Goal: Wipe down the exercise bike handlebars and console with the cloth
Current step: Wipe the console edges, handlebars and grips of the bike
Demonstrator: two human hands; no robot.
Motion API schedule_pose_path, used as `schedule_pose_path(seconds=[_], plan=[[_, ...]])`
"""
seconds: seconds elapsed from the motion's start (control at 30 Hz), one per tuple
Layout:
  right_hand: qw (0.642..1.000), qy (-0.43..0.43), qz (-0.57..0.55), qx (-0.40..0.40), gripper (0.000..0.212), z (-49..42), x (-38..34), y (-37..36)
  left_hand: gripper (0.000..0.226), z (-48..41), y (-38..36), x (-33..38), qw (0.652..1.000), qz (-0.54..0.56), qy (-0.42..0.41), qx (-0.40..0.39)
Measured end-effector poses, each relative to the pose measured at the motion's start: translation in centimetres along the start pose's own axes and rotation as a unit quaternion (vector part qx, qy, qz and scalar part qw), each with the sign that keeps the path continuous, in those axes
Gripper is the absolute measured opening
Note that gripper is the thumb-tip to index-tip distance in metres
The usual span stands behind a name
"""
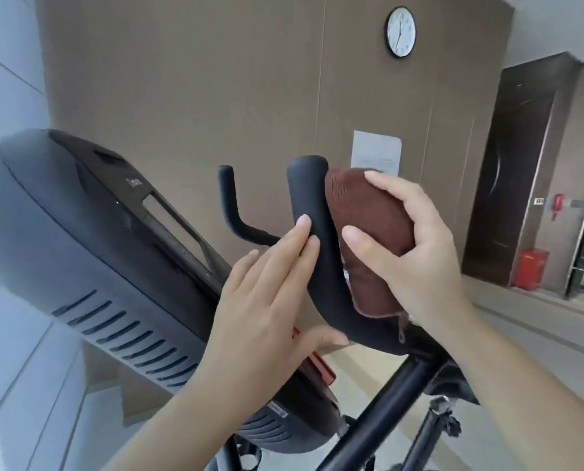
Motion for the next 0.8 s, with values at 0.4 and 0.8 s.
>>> schedule_pose_path(seconds=[0.4,0.8], plan=[[0.968,-0.023,0.225,0.112,0.048,6.8,-0.9,-1.7,0.061,2.9,2.9,-3.6,0.988,-0.085,-0.126,0.029],[0.883,0.086,0.427,0.174,0.046,1.1,-5.7,-7.6,0.063,4.2,3.2,-4.4,0.982,-0.074,-0.133,0.116]])
Point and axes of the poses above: each hand's wrist, its own z-axis away from the middle knuckle, its own y-axis out of the back of the hand, x = y × z, the point moved 5 cm from there along -z, towards the middle knuckle, and after that the axes turned 3 degrees about -y, right-handed, at the moved point
